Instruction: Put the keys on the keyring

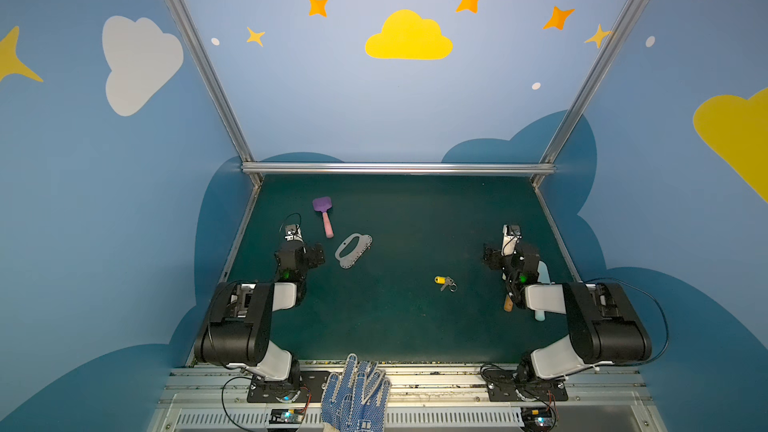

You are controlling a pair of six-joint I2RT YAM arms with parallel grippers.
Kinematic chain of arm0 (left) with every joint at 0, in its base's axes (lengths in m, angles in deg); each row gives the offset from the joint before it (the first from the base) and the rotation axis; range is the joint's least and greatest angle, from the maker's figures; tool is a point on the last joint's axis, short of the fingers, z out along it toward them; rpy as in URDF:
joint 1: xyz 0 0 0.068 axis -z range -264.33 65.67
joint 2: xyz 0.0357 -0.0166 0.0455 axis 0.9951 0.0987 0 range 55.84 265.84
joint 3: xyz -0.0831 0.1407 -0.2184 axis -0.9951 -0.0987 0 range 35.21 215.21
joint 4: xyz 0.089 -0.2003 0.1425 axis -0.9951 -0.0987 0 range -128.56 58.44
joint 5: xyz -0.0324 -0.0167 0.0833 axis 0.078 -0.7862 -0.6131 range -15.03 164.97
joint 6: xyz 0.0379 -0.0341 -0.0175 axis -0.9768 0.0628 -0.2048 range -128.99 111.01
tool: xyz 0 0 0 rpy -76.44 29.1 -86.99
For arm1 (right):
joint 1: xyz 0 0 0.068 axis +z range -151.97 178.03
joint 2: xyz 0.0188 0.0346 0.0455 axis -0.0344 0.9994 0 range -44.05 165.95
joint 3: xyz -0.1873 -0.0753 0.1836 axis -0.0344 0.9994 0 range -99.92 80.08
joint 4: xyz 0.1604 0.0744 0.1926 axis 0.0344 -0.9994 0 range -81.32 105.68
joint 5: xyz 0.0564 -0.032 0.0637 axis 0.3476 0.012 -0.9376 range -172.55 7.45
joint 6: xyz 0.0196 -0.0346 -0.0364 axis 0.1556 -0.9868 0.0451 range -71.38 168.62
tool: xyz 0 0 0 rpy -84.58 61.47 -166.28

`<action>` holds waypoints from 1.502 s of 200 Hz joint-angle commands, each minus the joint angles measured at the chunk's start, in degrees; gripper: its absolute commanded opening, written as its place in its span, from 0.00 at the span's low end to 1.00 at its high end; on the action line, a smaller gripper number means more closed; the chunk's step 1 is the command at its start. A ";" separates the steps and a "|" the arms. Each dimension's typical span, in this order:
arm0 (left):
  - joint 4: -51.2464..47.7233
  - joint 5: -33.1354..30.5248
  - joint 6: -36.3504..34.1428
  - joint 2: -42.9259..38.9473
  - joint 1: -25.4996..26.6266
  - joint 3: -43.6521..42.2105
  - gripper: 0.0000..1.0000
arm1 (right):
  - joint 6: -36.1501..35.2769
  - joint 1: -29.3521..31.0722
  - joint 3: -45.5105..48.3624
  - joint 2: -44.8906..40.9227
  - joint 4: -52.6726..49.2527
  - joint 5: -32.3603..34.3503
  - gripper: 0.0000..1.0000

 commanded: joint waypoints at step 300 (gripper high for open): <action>-46.05 23.06 37.05 -14.76 -6.03 21.26 0.98 | 33.81 -6.36 -23.37 -23.25 -58.34 -7.56 0.94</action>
